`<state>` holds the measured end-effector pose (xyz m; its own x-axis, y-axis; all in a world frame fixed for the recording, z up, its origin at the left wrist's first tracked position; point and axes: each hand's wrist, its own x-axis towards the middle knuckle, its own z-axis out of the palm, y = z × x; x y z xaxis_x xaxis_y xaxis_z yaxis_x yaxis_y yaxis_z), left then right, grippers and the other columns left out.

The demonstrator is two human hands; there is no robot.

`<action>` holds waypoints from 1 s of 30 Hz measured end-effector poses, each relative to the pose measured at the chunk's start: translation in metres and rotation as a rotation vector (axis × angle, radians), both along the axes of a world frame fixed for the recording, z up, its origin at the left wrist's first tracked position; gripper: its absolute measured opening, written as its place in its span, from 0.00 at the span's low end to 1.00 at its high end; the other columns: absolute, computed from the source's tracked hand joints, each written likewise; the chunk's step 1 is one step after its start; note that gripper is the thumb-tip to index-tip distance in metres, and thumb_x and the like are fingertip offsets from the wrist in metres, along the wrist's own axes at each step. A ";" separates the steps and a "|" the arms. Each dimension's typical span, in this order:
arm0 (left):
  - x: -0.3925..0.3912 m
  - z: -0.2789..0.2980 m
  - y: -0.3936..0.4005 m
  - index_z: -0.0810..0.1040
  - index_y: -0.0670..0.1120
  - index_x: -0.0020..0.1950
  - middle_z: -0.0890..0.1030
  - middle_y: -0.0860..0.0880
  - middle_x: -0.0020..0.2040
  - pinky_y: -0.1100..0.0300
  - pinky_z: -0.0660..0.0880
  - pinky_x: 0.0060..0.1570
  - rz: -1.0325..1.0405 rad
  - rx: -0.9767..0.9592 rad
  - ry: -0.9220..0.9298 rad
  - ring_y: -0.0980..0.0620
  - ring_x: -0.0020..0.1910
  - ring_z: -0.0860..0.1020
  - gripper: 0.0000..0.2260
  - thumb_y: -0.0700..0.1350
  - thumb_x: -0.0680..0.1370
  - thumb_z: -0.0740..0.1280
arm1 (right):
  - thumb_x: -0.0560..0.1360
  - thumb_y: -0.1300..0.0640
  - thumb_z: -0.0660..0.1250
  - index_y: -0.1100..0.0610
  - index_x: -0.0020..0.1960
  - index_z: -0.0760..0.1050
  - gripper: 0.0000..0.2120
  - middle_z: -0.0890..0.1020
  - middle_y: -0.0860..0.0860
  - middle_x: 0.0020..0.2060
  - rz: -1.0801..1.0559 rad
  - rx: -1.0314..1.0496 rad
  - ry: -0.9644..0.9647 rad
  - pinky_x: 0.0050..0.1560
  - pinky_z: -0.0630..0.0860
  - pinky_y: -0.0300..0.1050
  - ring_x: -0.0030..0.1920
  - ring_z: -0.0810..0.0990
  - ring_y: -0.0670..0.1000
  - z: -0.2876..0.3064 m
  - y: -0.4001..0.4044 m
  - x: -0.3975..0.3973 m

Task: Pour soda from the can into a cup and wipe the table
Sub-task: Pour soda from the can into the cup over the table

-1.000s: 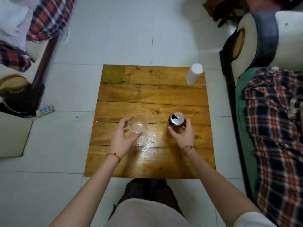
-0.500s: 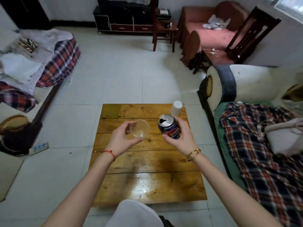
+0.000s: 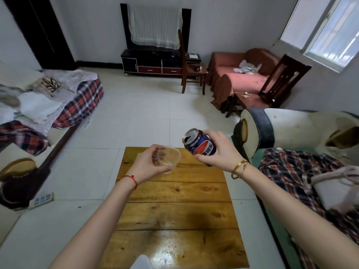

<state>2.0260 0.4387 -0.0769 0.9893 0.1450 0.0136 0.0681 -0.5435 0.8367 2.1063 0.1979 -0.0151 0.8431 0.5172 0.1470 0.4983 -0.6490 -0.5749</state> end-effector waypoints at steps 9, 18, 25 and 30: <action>-0.002 0.010 0.003 0.72 0.51 0.62 0.80 0.53 0.56 0.61 0.78 0.54 0.017 0.018 0.011 0.53 0.55 0.79 0.31 0.53 0.64 0.80 | 0.64 0.46 0.75 0.48 0.67 0.66 0.34 0.70 0.52 0.54 0.101 -0.137 -0.053 0.44 0.71 0.30 0.51 0.76 0.49 0.026 0.014 0.008; -0.007 0.013 0.002 0.72 0.48 0.64 0.78 0.52 0.59 0.64 0.77 0.52 0.040 0.042 0.002 0.52 0.55 0.79 0.31 0.51 0.66 0.79 | 0.63 0.43 0.73 0.47 0.66 0.65 0.35 0.69 0.51 0.52 0.129 -0.234 -0.122 0.49 0.81 0.45 0.50 0.76 0.50 0.041 0.024 0.009; -0.006 0.014 0.002 0.72 0.48 0.63 0.78 0.53 0.58 0.62 0.78 0.53 0.060 0.035 0.006 0.52 0.55 0.79 0.31 0.51 0.65 0.80 | 0.62 0.43 0.73 0.46 0.65 0.66 0.34 0.69 0.50 0.51 0.136 -0.285 -0.169 0.46 0.82 0.47 0.47 0.76 0.50 0.049 0.028 0.012; -0.004 0.015 0.001 0.72 0.48 0.64 0.77 0.53 0.57 0.65 0.77 0.51 0.069 0.029 0.022 0.51 0.55 0.78 0.31 0.52 0.66 0.79 | 0.63 0.44 0.73 0.46 0.65 0.66 0.33 0.68 0.49 0.49 0.130 -0.317 -0.194 0.44 0.81 0.47 0.46 0.75 0.49 0.056 0.030 0.014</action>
<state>2.0218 0.4399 -0.0618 0.9771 0.2127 -0.0025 0.1243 -0.5611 0.8183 2.1204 0.2279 0.0408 0.7399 0.6630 0.1136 0.6678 -0.7035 -0.2432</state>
